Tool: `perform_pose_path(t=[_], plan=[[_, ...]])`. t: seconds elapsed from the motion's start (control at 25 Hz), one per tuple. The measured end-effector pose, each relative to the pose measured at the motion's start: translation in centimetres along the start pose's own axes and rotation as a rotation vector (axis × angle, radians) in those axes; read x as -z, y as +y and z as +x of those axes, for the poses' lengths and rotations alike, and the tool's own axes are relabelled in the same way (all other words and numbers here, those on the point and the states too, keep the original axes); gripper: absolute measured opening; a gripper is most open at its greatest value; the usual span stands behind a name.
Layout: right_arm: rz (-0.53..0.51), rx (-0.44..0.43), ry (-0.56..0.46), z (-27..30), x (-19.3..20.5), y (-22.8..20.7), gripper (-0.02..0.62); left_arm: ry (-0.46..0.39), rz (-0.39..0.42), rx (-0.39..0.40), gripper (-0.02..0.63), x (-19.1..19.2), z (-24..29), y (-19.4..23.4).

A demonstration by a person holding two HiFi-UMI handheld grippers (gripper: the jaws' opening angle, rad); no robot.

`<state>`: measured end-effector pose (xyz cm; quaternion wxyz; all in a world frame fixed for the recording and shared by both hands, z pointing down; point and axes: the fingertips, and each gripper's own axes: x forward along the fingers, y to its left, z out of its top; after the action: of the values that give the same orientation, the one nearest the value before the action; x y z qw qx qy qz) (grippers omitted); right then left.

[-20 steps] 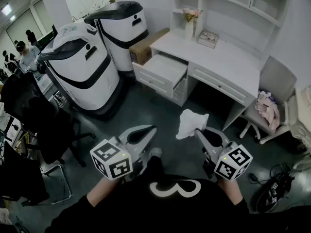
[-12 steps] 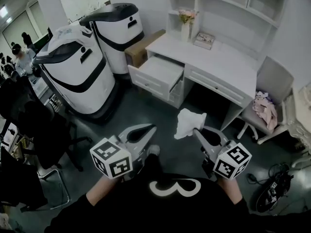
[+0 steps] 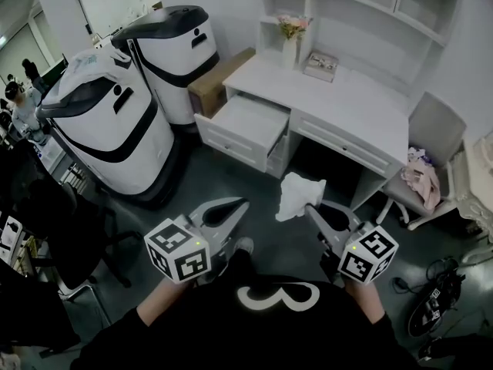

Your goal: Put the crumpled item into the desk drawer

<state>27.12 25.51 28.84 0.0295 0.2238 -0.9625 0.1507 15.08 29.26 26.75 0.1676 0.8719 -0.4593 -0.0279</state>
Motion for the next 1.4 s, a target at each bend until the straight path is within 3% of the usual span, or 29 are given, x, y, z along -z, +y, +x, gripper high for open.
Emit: perform_pose_path(t=[0.72, 1.0, 1.4], plan=[[0.091, 0.103, 0.055, 23.7, -5.4, -13.3, 0.041, 0.084, -0.084, 0.056, 0.008, -8.0, 10.4, 25.8], [0.074, 0.145, 0.122, 31.2, -4.5, -16.4, 0.041, 0.113, -0.125, 0.075, 0.008, -7.1, 12.8, 34.0], [0.094, 0.179, 0.22, 35.5, -2.1, -20.0, 0.041, 0.147, -0.193, 0.047, 0.008, -4.1, 14.8, 39.4]])
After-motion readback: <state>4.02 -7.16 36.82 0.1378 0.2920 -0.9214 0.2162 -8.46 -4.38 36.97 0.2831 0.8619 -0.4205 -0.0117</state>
